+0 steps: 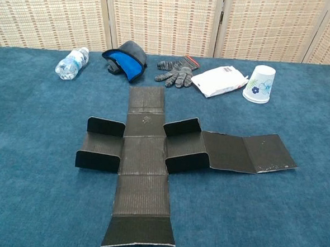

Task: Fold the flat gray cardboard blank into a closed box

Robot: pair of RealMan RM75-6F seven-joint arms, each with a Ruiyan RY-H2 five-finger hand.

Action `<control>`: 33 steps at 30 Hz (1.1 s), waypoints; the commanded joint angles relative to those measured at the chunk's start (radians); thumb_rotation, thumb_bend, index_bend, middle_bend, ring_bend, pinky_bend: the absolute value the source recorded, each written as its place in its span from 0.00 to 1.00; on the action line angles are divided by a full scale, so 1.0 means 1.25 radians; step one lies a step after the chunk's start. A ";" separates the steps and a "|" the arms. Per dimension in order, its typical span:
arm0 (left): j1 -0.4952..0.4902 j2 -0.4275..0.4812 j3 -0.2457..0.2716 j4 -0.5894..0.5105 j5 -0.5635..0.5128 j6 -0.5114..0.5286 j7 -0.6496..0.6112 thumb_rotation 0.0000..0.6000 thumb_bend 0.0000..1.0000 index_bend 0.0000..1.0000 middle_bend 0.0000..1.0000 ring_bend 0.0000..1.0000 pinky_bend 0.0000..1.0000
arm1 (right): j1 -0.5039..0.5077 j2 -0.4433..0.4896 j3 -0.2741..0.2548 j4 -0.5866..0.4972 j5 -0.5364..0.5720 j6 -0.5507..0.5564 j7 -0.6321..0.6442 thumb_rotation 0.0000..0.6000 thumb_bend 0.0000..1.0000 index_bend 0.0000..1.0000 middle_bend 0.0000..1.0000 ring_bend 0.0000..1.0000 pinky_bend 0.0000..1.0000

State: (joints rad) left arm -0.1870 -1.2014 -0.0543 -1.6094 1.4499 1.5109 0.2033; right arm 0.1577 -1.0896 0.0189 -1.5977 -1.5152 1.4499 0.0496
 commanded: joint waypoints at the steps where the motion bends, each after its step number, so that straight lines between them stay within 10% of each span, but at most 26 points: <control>1: -0.001 0.001 -0.001 0.000 0.000 -0.008 -0.003 1.00 0.10 0.17 0.17 0.16 0.31 | -0.001 0.002 0.007 -0.013 0.010 -0.005 -0.016 1.00 0.19 0.17 0.29 0.41 0.60; 6: -0.005 0.002 -0.002 0.003 0.004 -0.020 -0.006 1.00 0.10 0.17 0.17 0.16 0.31 | 0.023 0.006 0.019 -0.076 0.031 -0.049 -0.095 1.00 0.19 0.17 0.29 0.51 0.62; 12: -0.009 -0.002 -0.005 0.009 0.016 -0.026 -0.017 1.00 0.10 0.17 0.17 0.16 0.31 | 0.092 -0.026 0.050 -0.189 0.136 -0.165 -0.284 1.00 0.05 0.14 0.26 0.80 0.89; 20: -0.007 -0.001 -0.004 0.020 0.026 -0.028 -0.033 1.00 0.10 0.17 0.17 0.16 0.30 | 0.215 -0.136 0.095 -0.277 0.381 -0.247 -0.602 1.00 0.00 0.12 0.24 0.81 0.89; 33: -0.002 -0.004 -0.004 0.036 0.035 -0.028 -0.054 1.00 0.10 0.17 0.16 0.16 0.29 | 0.397 -0.288 0.117 -0.253 0.661 -0.272 -0.807 1.00 0.00 0.12 0.16 0.81 0.89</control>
State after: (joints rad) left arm -0.1898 -1.2061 -0.0592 -1.5644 1.4929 1.4755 0.1362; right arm 0.6206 -1.4127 0.1574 -1.9290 -0.7302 1.1106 -0.9243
